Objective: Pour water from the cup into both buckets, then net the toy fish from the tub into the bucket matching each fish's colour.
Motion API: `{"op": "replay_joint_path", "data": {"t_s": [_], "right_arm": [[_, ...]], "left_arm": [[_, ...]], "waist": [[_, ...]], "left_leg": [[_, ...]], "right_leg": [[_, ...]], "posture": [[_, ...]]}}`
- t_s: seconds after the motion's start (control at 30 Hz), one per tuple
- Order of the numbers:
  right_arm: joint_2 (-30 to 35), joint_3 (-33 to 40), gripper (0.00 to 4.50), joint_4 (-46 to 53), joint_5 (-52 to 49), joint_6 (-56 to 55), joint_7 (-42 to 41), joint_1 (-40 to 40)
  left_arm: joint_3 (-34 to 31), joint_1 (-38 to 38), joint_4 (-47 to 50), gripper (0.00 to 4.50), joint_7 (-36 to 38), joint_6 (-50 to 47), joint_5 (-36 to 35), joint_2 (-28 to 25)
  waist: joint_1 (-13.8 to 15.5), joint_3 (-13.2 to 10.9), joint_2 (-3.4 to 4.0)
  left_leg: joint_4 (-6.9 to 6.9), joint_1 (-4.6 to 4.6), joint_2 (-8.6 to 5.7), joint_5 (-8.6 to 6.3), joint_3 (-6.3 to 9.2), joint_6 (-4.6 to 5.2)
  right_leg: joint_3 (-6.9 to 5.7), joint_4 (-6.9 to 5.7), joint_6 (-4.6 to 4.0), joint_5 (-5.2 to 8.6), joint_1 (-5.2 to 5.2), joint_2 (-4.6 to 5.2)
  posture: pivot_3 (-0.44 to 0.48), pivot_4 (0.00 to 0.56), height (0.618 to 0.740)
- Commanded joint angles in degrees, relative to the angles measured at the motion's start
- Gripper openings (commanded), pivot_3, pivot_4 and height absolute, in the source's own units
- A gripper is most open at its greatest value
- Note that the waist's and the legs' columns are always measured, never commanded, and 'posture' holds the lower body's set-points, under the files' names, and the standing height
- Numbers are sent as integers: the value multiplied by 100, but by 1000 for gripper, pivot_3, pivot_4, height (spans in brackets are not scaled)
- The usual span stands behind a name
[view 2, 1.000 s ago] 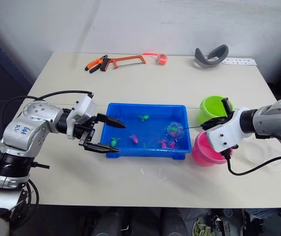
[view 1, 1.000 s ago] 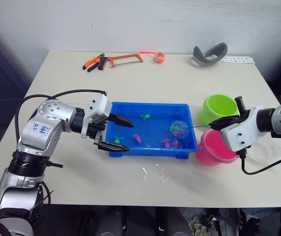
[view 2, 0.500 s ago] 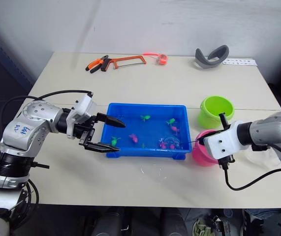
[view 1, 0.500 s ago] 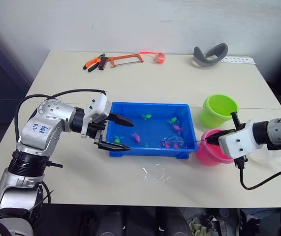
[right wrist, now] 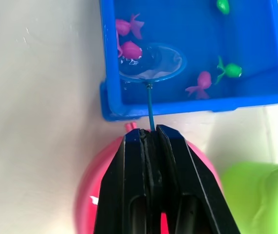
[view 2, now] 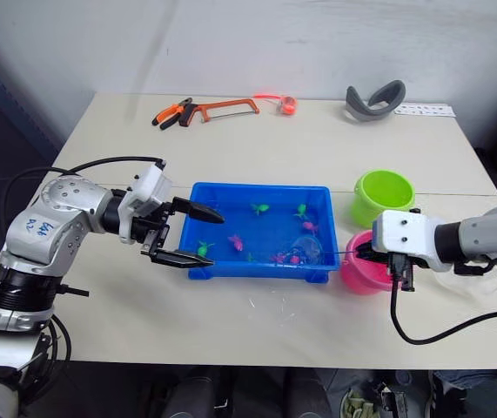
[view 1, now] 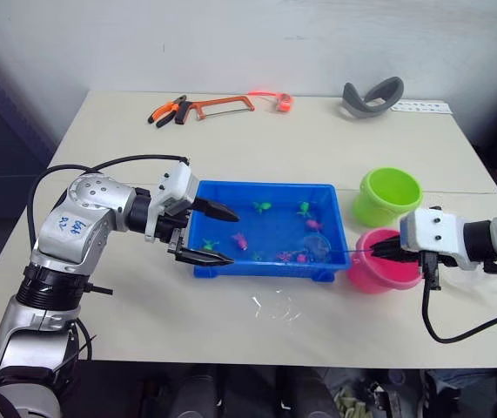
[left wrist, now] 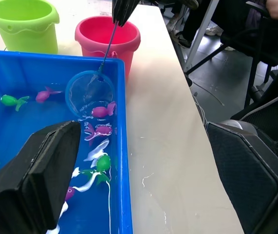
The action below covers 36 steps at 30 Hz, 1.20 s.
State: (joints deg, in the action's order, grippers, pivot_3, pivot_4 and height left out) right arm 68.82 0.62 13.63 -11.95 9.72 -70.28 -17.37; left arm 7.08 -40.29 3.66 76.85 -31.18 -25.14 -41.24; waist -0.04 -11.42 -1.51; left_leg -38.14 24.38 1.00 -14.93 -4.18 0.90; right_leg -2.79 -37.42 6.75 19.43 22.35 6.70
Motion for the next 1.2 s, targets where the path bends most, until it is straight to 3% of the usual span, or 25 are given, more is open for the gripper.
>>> {"op": "replay_joint_path", "data": {"t_s": [0.03,0.4,0.67,0.9,1.07,1.2], "right_arm": [[-1,706,0,588,-1082,1743,82,384],[-432,1468,0,975,-2082,3212,656,569],[-1146,3596,0,2135,-2899,4326,1422,1667],[-1592,5584,0,3228,-3276,5102,1809,2874],[-1567,5615,0,3477,-3558,5197,2198,2978],[-1302,4745,0,3366,-3609,5040,2560,2455]], "left_arm": [[-4,-118,-176,4476,103,263,73,-24],[-30,-217,-357,4476,94,273,-10,86],[85,-572,-590,4476,-51,-168,-277,647],[412,-989,-1362,4476,339,328,17,1101],[526,-1245,-2089,4476,713,902,351,1087],[550,-1347,-2559,4476,834,1474,745,962]], "waist": [[2,0,0],[5,1,1],[133,1,1],[166,7,12],[64,10,17],[24,11,19]], "left_leg": [[1,0,0,0,0,0],[1,0,-1,-1,1,2],[2,1,-3,-3,8,5],[6,-24,-6,-5,40,9],[7,-35,-6,-21,31,37],[8,-37,-6,-21,33,38]], "right_leg": [[0,0,0,0,0,0],[0,1,0,0,-1,0],[-4,-1,1,-1,-10,0],[-26,43,3,-1,-64,-9],[-18,48,13,-8,-72,-8],[-17,47,13,-8,-73,-6]], "posture": [[0,150,740],[0,150,740],[0,150,740],[0,150,740],[0,150,740],[0,150,740]]}}
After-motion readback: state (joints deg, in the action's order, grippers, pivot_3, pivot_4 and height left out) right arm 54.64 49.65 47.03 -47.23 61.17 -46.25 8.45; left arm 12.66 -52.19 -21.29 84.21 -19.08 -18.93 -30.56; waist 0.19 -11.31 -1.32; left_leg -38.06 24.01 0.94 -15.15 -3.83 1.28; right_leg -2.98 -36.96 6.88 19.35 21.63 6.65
